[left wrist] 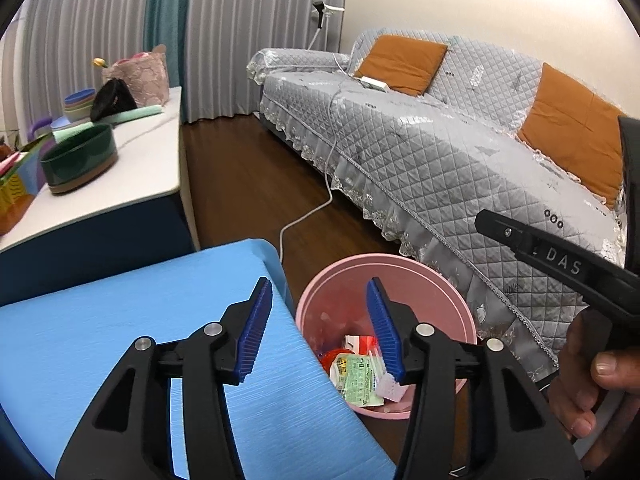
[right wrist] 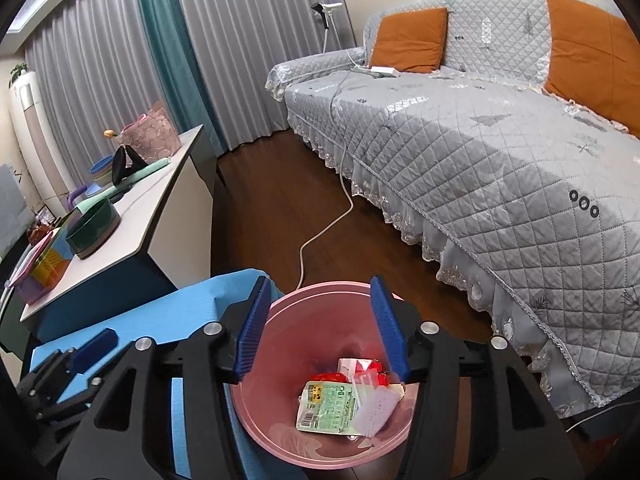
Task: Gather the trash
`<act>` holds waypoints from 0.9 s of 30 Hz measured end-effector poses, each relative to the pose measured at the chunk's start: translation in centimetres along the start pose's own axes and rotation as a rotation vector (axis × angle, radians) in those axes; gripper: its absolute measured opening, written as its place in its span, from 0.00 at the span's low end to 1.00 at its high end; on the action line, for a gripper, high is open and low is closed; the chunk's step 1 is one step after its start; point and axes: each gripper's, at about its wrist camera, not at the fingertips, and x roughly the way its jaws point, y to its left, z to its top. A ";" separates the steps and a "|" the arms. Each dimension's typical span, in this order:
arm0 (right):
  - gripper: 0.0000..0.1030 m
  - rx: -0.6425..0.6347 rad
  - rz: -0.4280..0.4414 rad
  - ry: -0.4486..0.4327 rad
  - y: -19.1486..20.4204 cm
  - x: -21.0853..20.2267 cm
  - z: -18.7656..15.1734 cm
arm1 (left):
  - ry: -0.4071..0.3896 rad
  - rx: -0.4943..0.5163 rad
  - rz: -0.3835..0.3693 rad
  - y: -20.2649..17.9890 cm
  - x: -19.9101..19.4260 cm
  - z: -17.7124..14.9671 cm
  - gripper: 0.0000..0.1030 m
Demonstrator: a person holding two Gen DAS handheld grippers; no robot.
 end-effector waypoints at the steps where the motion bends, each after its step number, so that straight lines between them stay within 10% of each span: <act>1: 0.56 -0.006 -0.002 -0.007 0.2 -0.3 0.0 | -0.007 -0.003 0.003 0.3 -0.6 0.1 0.50; 16: 0.95 -0.065 -0.002 -0.136 1.9 -10.0 1.8 | -0.135 -0.059 0.055 5.3 -11.4 -0.4 0.79; 27: 0.95 -0.148 0.035 -0.077 6.2 -15.0 -5.2 | -0.134 -0.152 0.150 7.8 -18.3 -6.5 0.91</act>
